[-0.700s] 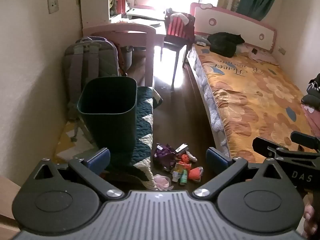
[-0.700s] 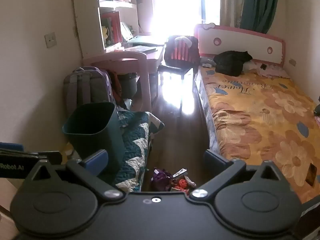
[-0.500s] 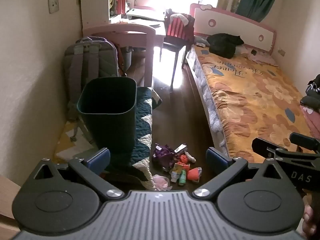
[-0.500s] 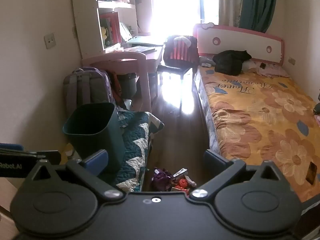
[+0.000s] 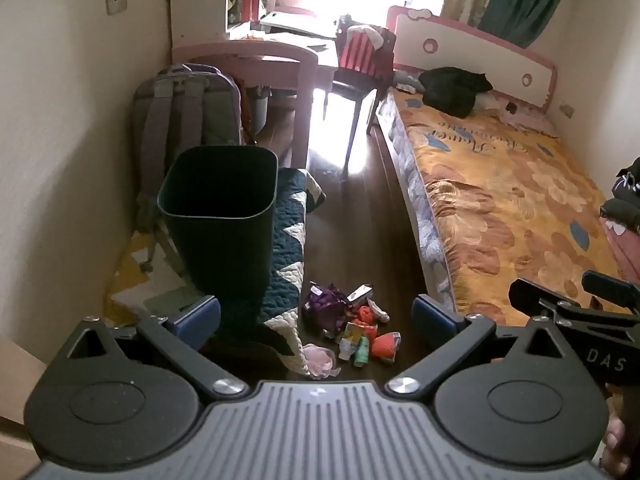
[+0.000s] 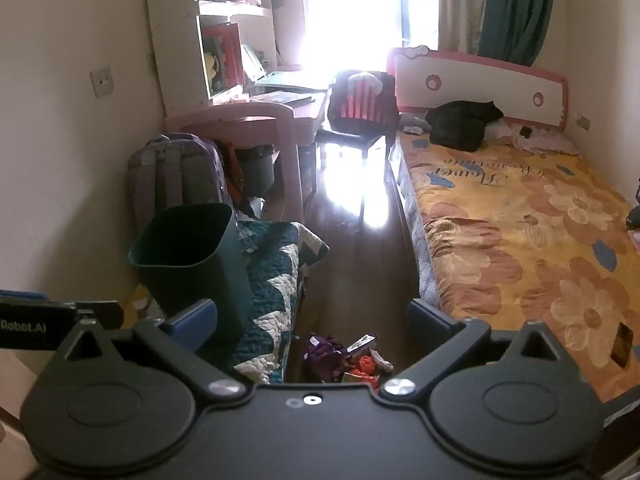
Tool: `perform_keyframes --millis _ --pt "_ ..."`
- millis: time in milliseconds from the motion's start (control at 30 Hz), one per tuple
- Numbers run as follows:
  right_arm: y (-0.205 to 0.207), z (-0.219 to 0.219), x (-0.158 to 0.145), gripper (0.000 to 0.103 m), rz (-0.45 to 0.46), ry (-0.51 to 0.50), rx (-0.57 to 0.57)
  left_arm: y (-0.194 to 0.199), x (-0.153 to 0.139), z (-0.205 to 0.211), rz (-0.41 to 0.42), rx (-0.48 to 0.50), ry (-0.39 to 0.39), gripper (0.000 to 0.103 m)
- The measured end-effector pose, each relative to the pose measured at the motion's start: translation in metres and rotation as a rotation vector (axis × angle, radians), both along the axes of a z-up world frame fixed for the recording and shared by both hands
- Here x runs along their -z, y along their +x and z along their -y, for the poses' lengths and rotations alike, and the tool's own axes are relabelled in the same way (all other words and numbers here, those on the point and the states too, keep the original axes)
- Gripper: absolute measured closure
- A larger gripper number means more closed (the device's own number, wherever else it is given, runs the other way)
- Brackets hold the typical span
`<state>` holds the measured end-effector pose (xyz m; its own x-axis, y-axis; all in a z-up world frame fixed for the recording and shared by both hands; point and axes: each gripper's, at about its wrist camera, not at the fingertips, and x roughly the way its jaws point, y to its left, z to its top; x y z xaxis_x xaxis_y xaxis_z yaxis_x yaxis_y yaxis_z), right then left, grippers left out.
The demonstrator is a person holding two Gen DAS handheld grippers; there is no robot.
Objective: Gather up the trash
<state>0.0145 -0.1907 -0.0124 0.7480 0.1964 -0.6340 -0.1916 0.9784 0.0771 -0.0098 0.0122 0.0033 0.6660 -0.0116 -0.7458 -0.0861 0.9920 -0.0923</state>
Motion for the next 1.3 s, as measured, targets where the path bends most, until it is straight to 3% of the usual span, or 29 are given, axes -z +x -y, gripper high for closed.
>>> perform_keyframes --millis 600,1300 --pt "-0.018 -0.012 -0.017 0.002 0.076 -0.042 -0.006 -0.005 -0.01 0.006 0.064 0.044 0.024 0.0" --pt "-0.019 -0.015 -0.022 0.002 0.082 -0.069 -0.032 -0.012 -0.01 0.004 0.08 0.053 0.016 0.0"
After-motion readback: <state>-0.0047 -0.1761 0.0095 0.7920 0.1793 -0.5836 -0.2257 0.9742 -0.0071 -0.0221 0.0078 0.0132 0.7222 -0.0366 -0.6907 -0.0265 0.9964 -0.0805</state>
